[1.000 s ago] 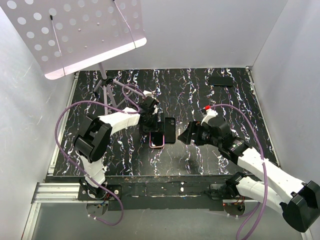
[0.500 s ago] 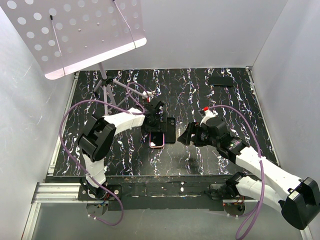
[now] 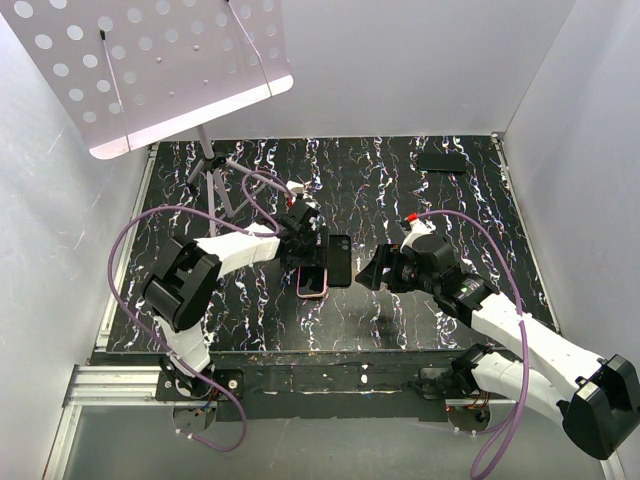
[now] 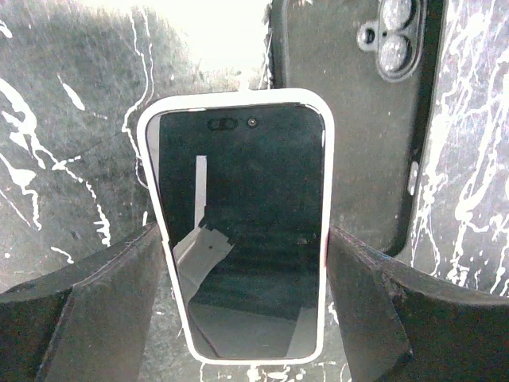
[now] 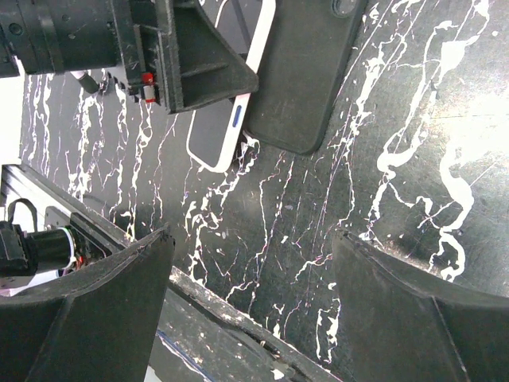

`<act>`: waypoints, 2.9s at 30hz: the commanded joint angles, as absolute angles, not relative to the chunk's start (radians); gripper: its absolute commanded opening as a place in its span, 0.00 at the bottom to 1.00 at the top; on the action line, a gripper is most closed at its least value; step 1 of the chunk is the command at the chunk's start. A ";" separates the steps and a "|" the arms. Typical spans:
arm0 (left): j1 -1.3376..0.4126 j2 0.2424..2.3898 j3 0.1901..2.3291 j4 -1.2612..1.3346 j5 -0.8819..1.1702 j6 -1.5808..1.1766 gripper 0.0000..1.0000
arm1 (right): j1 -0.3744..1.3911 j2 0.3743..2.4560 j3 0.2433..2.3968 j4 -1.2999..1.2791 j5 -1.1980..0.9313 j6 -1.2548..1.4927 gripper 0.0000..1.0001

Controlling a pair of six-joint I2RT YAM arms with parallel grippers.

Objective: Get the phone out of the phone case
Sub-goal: Pick up the phone at the center of the board, then adjust the phone.

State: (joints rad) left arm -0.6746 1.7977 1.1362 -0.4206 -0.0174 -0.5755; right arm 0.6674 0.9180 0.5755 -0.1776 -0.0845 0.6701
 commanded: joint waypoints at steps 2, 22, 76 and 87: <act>-0.652 1.665 1.095 -0.390 0.078 -0.531 0.05 | 0.661 0.914 0.581 -0.146 -0.081 0.666 0.86; -0.615 1.206 0.913 -0.270 0.141 -0.695 0.00 | 0.767 0.960 0.655 -0.025 -0.201 0.548 0.84; -0.592 1.221 0.713 0.779 0.664 -1.167 0.44 | 0.469 0.956 0.494 0.954 -0.804 1.256 0.01; -0.649 1.282 0.787 0.783 0.646 -1.170 0.11 | 0.566 0.920 0.554 0.646 -0.669 1.051 0.01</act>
State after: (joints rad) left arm -0.6487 1.2919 0.7189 0.7643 0.6334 -1.1770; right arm 0.5446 0.9661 0.4885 0.7116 -0.7341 1.1450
